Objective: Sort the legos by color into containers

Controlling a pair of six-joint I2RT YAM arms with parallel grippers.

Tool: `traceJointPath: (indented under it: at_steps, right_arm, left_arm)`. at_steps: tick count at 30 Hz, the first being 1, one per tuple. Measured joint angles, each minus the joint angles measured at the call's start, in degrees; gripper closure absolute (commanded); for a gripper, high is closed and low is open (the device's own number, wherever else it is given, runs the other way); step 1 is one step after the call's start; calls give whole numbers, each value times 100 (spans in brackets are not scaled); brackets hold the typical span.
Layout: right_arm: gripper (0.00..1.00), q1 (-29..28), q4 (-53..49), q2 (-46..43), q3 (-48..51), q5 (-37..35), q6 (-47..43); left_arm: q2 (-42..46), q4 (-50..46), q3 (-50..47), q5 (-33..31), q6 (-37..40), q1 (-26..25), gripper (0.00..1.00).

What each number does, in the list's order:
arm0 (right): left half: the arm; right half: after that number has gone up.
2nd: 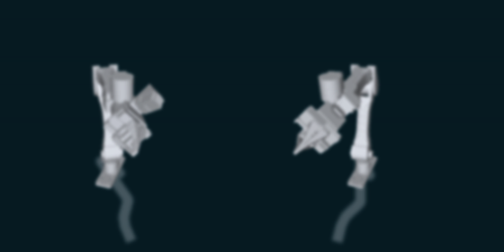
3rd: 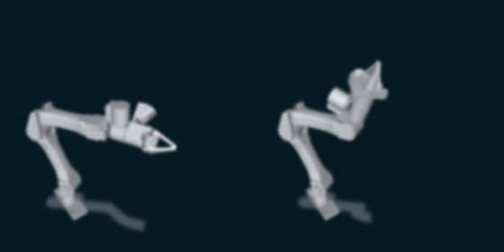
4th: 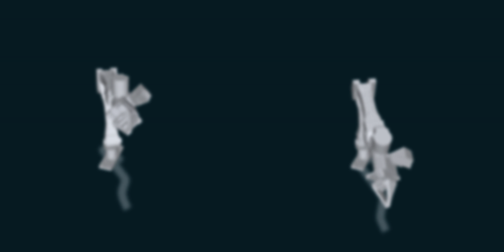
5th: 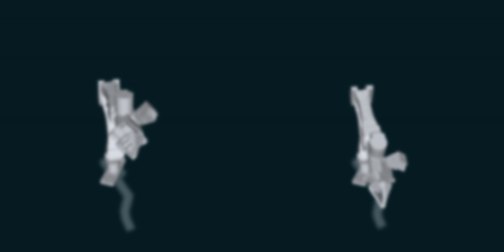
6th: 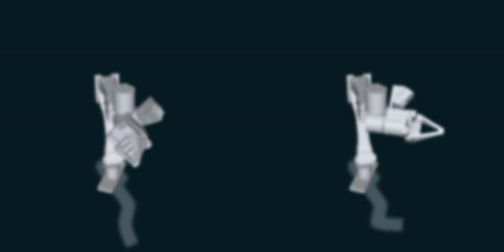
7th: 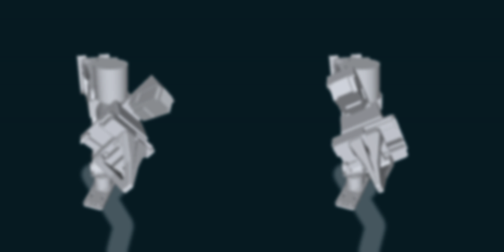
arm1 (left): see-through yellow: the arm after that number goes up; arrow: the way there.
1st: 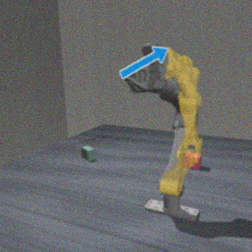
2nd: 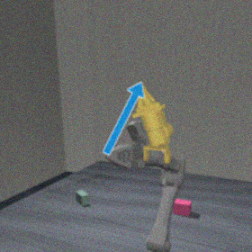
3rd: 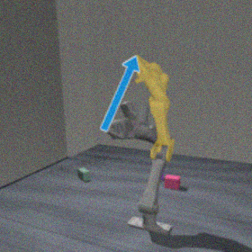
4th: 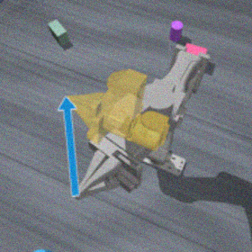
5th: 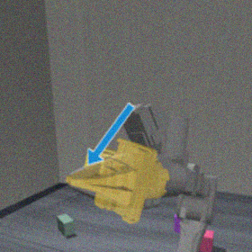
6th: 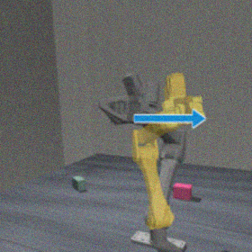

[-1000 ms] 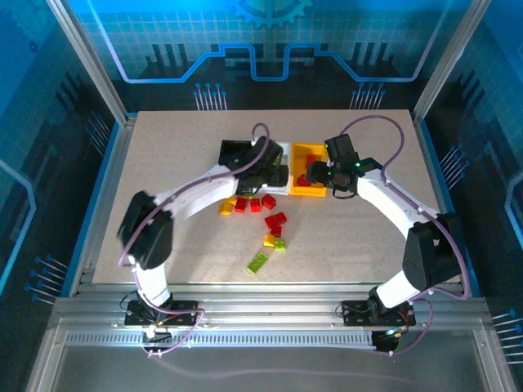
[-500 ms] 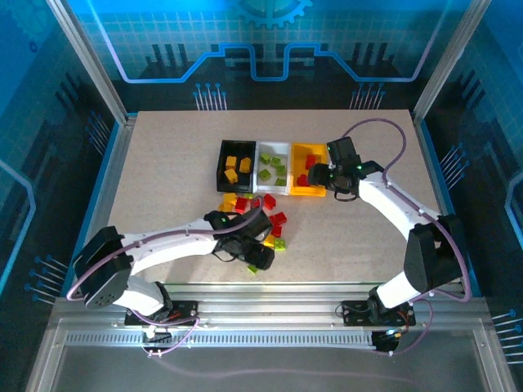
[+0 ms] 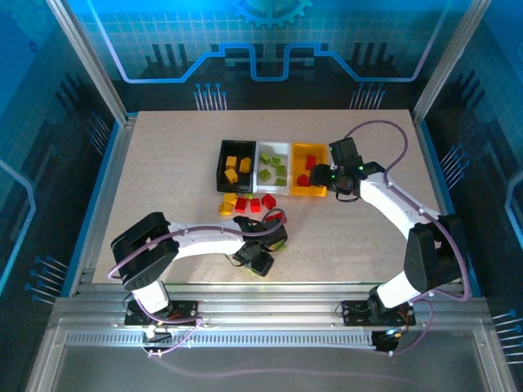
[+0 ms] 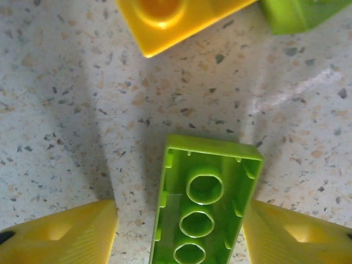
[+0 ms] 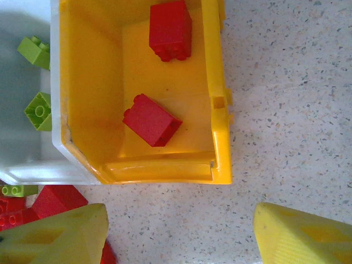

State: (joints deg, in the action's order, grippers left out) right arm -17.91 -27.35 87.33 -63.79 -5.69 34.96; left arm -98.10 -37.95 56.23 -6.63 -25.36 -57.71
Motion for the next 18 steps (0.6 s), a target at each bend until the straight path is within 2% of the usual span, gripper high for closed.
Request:
traceJointPath:
  at_steps: [4,7,14,18]
  right_arm:
    - [29,15,0,-2,7,17,0]
    - [29,37,0,-2,7,17,0]
    - [29,59,2,-50,7,26,0]
    - [29,74,9,-70,20,22,2]
  left_arm:
    - [-31,-15,52,-55,15,-13,63]
    - [-4,-20,52,-85,20,-22,68]
    - [627,-33,70,-275,-42,39,70]
    - [1220,201,339,-352,-166,514,66]
